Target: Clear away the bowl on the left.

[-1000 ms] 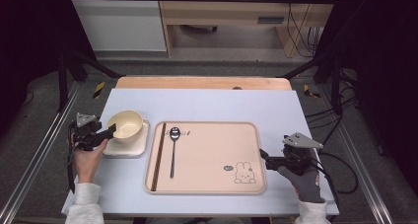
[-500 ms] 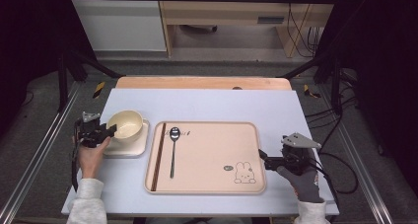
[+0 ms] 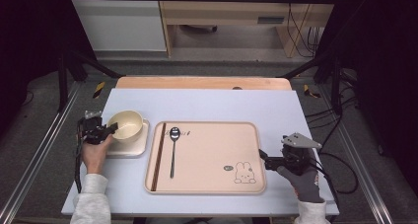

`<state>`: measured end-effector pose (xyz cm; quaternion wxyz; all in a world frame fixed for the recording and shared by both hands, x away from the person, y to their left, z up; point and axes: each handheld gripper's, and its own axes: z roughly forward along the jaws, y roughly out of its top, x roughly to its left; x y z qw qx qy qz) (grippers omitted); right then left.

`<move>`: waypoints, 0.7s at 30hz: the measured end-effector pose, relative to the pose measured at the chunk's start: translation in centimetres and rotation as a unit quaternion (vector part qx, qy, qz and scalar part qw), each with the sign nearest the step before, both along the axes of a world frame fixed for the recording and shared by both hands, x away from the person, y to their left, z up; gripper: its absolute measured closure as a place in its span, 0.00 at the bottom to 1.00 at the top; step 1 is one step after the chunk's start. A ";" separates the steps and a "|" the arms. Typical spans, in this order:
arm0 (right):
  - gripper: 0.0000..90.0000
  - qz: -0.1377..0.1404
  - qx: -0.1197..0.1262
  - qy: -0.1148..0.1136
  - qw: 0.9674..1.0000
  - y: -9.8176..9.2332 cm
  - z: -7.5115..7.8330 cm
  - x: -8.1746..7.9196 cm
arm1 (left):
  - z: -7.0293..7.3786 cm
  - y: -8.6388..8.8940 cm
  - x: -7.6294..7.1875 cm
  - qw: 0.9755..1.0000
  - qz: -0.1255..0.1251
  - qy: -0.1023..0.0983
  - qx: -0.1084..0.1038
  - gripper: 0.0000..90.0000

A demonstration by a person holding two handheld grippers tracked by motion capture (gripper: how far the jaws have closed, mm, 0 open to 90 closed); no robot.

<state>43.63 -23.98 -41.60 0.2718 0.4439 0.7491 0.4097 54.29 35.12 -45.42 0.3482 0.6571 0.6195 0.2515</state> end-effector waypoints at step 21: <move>0.04 -0.001 0.000 -0.001 1.000 0.0 0.0 0.0 | 1.0 -0.7 -1.6 1.000 0.011 -0.023 0.006 0.92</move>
